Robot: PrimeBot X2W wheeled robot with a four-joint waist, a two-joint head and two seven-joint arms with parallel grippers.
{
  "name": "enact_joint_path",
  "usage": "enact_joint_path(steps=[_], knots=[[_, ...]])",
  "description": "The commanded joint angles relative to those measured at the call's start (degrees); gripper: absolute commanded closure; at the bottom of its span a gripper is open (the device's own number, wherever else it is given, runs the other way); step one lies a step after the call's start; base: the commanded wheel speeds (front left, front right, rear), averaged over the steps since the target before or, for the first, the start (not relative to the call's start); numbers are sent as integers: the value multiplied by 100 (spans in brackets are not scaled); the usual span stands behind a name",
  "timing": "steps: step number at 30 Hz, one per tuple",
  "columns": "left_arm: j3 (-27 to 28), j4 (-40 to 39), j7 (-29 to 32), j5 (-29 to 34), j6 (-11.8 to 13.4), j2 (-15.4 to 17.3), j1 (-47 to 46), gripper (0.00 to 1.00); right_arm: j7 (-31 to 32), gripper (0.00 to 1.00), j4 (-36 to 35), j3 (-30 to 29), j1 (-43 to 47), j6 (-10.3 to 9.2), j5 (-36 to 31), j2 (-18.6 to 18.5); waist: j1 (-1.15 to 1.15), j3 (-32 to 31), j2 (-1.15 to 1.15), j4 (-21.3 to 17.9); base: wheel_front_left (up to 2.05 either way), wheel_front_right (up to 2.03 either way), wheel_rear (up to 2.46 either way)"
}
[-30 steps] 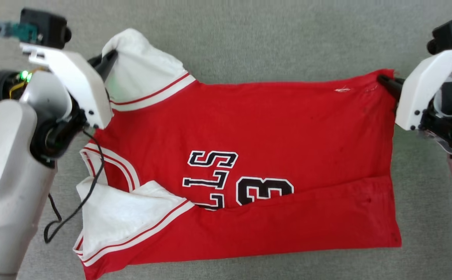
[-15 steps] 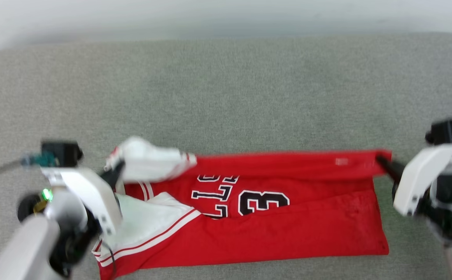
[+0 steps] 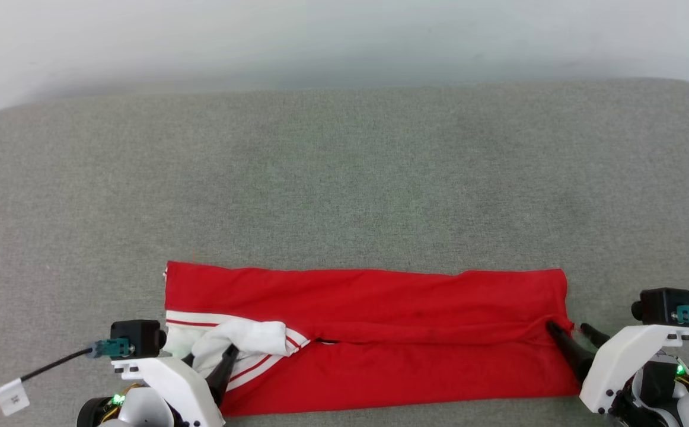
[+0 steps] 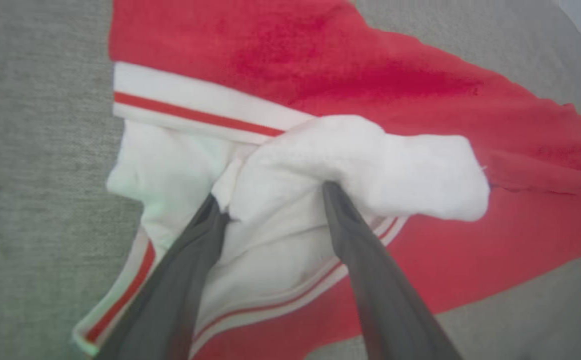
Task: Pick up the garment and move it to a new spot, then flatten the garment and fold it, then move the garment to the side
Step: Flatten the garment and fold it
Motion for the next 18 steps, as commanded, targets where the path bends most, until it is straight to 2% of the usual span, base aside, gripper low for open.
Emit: enact_joint_path(steps=[1,5,9,13,18], knots=[[-1,63,-126,96,42,-3,31,0,-114,0,-58,11,65,-2,0,29,1,-74,0,-8,0,0,0],[85,-87,-932,445,183,-172,-25,0,-517,0,-395,16,130,-2,-58,-76,1,-266,0,-26,0,0,0],[114,-366,-1585,831,367,-238,-60,0,-481,0,-794,-159,162,-2,-95,-235,1,-441,0,1,0,0,0],[179,-681,-2164,1210,586,-253,-118,0,-76,0,-1025,-509,142,-2,-210,-400,1,-528,0,75,0,0,0],[207,-1123,-2514,1627,880,-216,-184,0,796,0,-1089,-997,134,-2,-356,-509,1,-514,0,271,0,0,0]])
